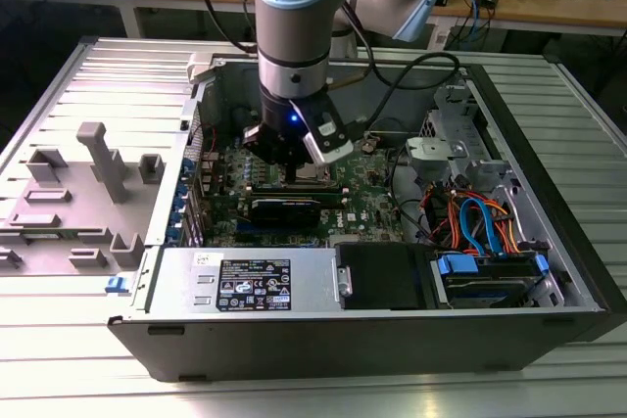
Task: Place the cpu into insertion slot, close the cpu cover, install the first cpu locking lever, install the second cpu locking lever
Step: 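Install the second cpu locking lever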
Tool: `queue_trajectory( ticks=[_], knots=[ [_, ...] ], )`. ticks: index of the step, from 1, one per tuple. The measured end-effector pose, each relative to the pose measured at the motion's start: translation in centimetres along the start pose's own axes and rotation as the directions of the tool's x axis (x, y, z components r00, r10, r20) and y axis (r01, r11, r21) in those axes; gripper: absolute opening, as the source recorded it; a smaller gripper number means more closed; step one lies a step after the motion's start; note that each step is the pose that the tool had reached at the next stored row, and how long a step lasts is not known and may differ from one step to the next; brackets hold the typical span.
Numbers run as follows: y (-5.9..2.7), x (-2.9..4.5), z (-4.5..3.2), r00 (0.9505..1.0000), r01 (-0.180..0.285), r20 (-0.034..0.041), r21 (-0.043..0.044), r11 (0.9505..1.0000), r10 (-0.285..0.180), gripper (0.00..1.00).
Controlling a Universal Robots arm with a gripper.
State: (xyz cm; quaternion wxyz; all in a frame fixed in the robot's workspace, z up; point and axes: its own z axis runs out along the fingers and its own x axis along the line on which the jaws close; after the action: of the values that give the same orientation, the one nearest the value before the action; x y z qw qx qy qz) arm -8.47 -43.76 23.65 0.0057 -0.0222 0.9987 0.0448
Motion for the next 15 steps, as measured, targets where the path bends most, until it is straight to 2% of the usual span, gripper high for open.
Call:
queue_trajectory(
  ticks=[2, 6, 9, 10, 12, 15],
  knots=[
    [-0.14, 0.05, 0.08, 1.0000, 0.000, 0.0003, -0.0080, 1.0000, 0.000, 0.11],
    [-0.46, 0.14, 0.21, 1.0000, 0.000, 0.0008, -0.0153, 0.9999, 0.000, 0.11],
    [-0.55, 0.22, 0.26, 1.0000, 0.000, 0.0011, -0.0240, 0.9997, 0.000, 0.11],
    [-0.55, 0.25, 0.28, 1.0000, 0.000, 0.0013, -0.0282, 0.9996, 0.000, 0.11],
    [-0.56, 0.40, 0.37, 1.0000, 0.001, 0.0018, -0.0429, 0.9991, -0.001, 0.11],
    [-0.63, 0.49, 0.50, 1.0000, 0.002, 0.0022, -0.0525, 0.9986, -0.002, 0.11]
  ],
)
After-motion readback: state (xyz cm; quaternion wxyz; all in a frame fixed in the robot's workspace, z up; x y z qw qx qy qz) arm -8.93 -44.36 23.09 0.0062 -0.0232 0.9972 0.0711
